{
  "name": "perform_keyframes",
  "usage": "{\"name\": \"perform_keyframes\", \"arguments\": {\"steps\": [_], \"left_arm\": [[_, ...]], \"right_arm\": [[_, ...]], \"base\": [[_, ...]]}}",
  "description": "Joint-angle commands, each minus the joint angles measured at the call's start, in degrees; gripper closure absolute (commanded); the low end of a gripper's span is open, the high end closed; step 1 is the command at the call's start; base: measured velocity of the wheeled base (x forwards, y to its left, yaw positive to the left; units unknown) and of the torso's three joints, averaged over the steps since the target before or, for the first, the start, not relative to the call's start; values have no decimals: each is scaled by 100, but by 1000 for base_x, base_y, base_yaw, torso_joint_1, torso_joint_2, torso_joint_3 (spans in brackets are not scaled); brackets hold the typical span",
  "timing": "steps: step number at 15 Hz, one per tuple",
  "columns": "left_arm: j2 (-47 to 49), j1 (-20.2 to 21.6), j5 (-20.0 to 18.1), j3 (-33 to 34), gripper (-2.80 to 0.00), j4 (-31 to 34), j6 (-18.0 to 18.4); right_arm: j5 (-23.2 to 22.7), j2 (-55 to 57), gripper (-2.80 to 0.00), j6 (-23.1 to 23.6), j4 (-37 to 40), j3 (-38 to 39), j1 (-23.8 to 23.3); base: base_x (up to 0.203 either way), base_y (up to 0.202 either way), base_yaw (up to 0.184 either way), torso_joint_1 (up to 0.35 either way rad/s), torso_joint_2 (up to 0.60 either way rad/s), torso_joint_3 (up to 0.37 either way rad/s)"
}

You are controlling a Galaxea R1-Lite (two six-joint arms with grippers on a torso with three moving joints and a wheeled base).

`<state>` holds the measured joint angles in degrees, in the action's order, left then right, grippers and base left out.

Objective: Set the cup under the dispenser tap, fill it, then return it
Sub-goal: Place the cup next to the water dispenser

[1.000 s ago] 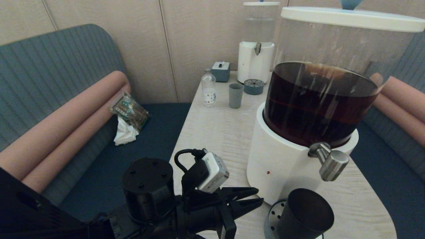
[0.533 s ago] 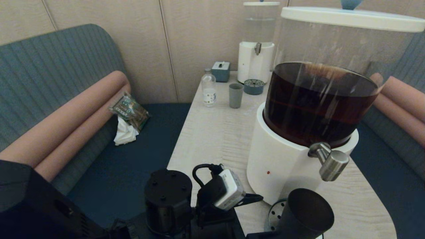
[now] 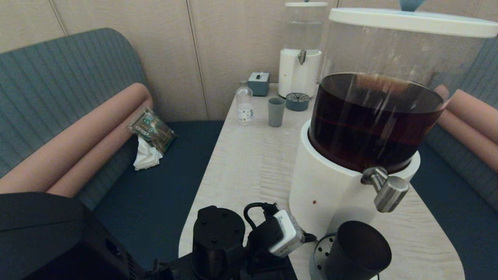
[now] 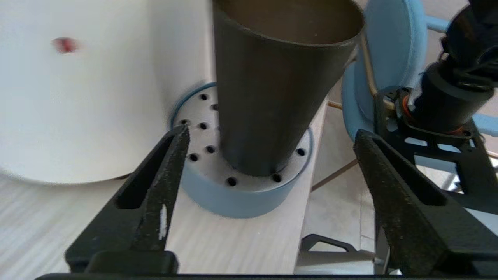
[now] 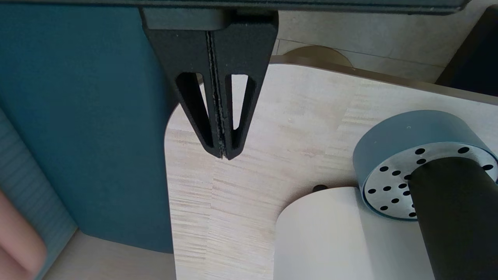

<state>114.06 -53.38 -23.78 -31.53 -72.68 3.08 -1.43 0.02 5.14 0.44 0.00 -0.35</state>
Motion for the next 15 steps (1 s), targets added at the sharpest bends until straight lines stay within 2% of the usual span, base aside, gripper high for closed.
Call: {"name": "perform_keyframes", "arguments": {"steps": [1, 15], "left_arm": [[122, -66, -12, -63, -280, -36, 3], [896, -148, 23, -1159, -280, -45, -53]], "right_arm": [[-3, -11, 0, 4, 0, 53, 0], [-7, -11, 0, 4, 0, 53, 0]], "base": [[0, 0, 0, 0, 0, 0], [0, 0, 0, 0, 0, 0]]}}
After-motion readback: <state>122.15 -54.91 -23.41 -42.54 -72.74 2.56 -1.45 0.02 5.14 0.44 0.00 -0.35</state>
